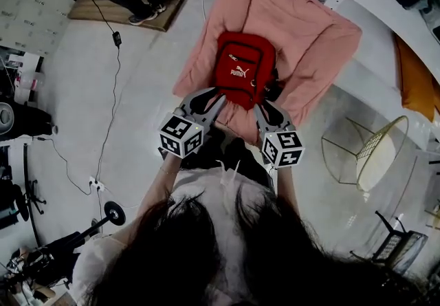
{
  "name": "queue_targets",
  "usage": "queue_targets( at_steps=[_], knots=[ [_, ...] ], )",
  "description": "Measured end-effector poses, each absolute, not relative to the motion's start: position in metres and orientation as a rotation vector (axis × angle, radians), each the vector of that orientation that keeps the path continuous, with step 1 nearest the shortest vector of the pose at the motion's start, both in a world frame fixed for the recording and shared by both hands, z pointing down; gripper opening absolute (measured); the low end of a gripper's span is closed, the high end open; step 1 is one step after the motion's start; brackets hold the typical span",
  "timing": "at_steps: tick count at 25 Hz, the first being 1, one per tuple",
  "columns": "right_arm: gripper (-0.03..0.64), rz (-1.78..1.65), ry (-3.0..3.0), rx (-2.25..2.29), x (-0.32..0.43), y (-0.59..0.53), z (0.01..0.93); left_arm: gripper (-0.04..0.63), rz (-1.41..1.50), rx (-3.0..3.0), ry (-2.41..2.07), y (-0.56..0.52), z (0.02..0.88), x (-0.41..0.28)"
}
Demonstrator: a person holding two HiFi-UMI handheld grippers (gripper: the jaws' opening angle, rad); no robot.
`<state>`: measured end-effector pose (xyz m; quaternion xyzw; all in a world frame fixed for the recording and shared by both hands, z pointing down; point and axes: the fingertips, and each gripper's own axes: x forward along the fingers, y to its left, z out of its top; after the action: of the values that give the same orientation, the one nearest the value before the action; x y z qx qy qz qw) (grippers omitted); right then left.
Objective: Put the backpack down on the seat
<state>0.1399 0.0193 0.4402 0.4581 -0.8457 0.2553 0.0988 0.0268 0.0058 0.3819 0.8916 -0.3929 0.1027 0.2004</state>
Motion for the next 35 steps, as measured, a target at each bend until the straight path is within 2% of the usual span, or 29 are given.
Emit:
queue_targets(
  at_steps=[15, 35],
  knots=[
    [0.083, 0.717, -2.473, 1.43, 0.119, 0.022, 0.434, 0.101, 0.348, 2.467, -1.095, 0.028, 0.386, -0.026],
    [0.058, 0.747, -2.365, 1.769, -0.052, 0.164, 0.404, 0.101, 0.315, 2.668, -0.744, 0.136, 0.377, -0.16]
  ],
)
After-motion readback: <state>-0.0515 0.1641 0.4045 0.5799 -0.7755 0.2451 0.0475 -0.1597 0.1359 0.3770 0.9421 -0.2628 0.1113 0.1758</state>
